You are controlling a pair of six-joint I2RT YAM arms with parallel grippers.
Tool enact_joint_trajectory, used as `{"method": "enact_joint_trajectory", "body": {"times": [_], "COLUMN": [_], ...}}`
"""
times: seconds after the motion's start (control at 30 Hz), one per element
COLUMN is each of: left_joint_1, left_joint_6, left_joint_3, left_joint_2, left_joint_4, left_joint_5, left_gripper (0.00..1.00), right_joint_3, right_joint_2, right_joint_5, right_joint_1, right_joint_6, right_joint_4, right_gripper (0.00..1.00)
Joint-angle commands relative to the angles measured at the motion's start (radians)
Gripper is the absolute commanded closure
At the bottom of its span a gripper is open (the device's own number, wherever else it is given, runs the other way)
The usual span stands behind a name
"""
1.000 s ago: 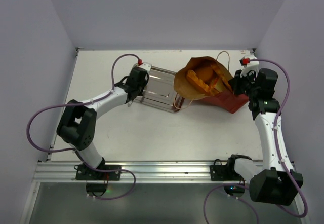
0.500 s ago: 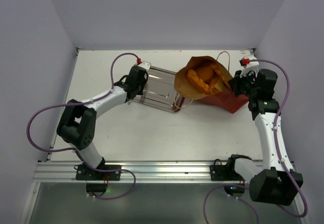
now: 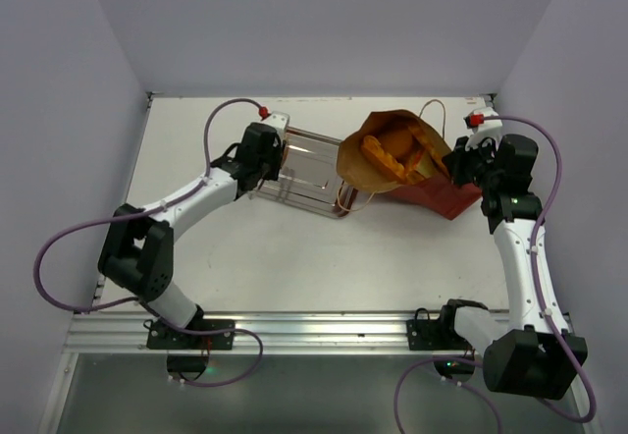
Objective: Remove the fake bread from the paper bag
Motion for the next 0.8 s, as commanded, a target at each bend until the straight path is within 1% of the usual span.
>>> {"method": "enact_joint_trajectory", "body": {"times": [0.0,0.13,0.3,0.33,0.37,0.4,0.43,0.47,0.57,0.67,0.77], "left_joint_1": [0.012,0.012,0.01,0.012,0.012,0.01,0.01,0.012,0.009,0.006,-0.005], "left_joint_6": [-0.046,-0.096,-0.225,-0.243,-0.266,-0.312,-0.335,-0.358,-0.461,-0.5,-0.542], "left_joint_3": [0.001,-0.021,-0.047,-0.059,-0.065,-0.072,-0.091,-0.102,-0.14,-0.156,-0.167], "left_joint_2": [-0.122,-0.24,-0.404,-0.421,-0.438,-0.464,-0.473,-0.481,-0.497,-0.494,-0.487], "left_joint_4": [0.009,-0.03,-0.062,-0.062,-0.06,-0.057,-0.039,-0.025,0.01,0.021,0.045], "left_joint_5": [0.048,0.142,0.41,0.45,0.526,0.563,0.602,0.677,0.777,0.841,0.872], "left_gripper": [0.62,0.64,0.64,0.64,0.64,0.64,0.64,0.64,0.64,0.64,0.63], "right_joint_3": [-0.001,0.005,-0.002,-0.005,-0.012,-0.016,-0.021,-0.027,-0.038,-0.047,-0.059], "right_joint_2": [-0.016,-0.012,-0.016,-0.016,-0.019,-0.021,-0.021,-0.022,-0.025,-0.03,-0.033], "right_joint_5": [0.014,0.011,0.003,0.0,-0.003,-0.009,-0.012,-0.021,-0.031,-0.032,-0.043], "right_joint_1": [0.002,0.002,0.002,0.002,0.002,0.004,0.004,0.002,0.002,0.004,0.004], "right_joint_6": [0.009,0.006,-0.029,-0.035,-0.044,-0.058,-0.063,-0.07,-0.086,-0.095,-0.101], "right_joint_4": [0.01,0.007,0.001,0.001,-0.001,0.001,-0.001,-0.001,0.002,0.008,0.015], "right_gripper": [1.0,1.0,1.0,1.0,1.0,1.0,1.0,1.0,1.0,1.0,1.0]}}
